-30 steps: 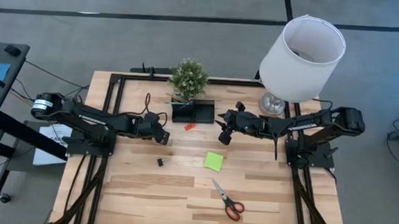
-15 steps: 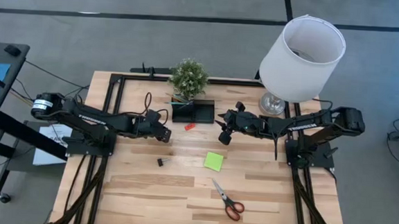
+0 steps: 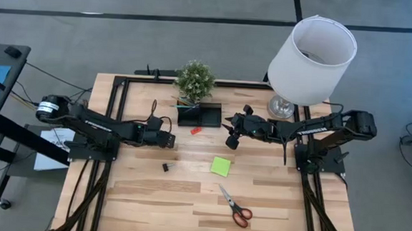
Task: Pick and place office supplies into organizer
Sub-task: Put the top black binder clip into the black organizer
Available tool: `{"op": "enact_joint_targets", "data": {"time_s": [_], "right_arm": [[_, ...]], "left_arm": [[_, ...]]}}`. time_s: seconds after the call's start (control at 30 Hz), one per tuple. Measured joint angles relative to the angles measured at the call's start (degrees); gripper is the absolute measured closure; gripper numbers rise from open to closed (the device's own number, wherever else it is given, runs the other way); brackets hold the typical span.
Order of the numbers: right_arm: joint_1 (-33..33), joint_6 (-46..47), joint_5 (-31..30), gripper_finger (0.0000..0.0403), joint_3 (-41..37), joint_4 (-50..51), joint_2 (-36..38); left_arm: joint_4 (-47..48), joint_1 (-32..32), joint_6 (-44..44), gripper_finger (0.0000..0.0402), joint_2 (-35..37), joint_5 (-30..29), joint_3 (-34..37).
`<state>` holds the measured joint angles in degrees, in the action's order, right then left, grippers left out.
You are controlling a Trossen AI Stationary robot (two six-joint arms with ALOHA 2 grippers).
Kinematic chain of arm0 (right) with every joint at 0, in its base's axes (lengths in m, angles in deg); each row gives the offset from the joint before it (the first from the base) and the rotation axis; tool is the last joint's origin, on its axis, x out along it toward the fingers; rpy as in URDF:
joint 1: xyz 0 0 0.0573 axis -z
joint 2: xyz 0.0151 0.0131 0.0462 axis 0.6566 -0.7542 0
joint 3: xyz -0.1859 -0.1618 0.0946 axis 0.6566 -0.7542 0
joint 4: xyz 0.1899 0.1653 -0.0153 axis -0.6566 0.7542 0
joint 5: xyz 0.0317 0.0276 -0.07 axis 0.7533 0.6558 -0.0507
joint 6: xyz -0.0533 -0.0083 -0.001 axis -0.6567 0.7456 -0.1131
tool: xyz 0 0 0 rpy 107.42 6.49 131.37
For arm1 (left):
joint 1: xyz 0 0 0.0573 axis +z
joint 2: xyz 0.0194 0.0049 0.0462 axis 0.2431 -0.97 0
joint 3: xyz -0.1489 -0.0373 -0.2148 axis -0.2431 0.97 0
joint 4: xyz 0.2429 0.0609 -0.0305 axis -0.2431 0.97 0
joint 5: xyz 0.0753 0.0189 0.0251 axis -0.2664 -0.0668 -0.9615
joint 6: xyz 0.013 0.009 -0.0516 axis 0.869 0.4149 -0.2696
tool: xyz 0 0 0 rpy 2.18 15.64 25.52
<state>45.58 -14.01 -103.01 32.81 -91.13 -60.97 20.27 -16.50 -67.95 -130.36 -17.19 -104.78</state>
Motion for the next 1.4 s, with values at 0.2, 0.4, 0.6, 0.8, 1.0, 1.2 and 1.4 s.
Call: {"op": "enact_joint_targets", "data": {"time_s": [0.2,0.4,0.6,0.8,1.0,1.2,1.4], "right_arm": [[0.01,-0.01,0.02,0.0276,-0.02,-0.07,-0.02],[0.00,0.00,0.02,0.0276,-0.02,-0.04,-0.02],[0.00,-0.01,0.02,0.0276,-0.02,-0.04,-0.02],[0.00,0.00,0.02,0.0276,-0.02,-0.04,-0.02],[0.00,-0.02,0.02,0.0276,-0.02,-0.04,-0.02],[0.00,-0.01,0.02,0.0276,-0.02,-0.04,-0.02],[0.00,0.00,0.00,0.0276,-0.02,-0.04,-0.02]], "left_arm": [[-1.02,-0.29,-4.48,0.0237,-5.80,0.51,-1.61],[9.38,-0.29,-5.71,0.0204,-7.36,0.15,-7.54],[9.91,-0.30,-7.29,0.0130,-7.34,-0.42,-8.85],[11.19,-1.09,-9.70,0.0055,-7.36,-0.17,-8.85],[10.14,-1.80,-12.64,0.0015,-10.96,-0.81,-8.85],[11.03,-1.82,-12.64,0.0012,-17.27,-1.52,-12.20],[18.18,-1.79,-14.98,0.0012,-23.38,-2.93,-18.21]]}}
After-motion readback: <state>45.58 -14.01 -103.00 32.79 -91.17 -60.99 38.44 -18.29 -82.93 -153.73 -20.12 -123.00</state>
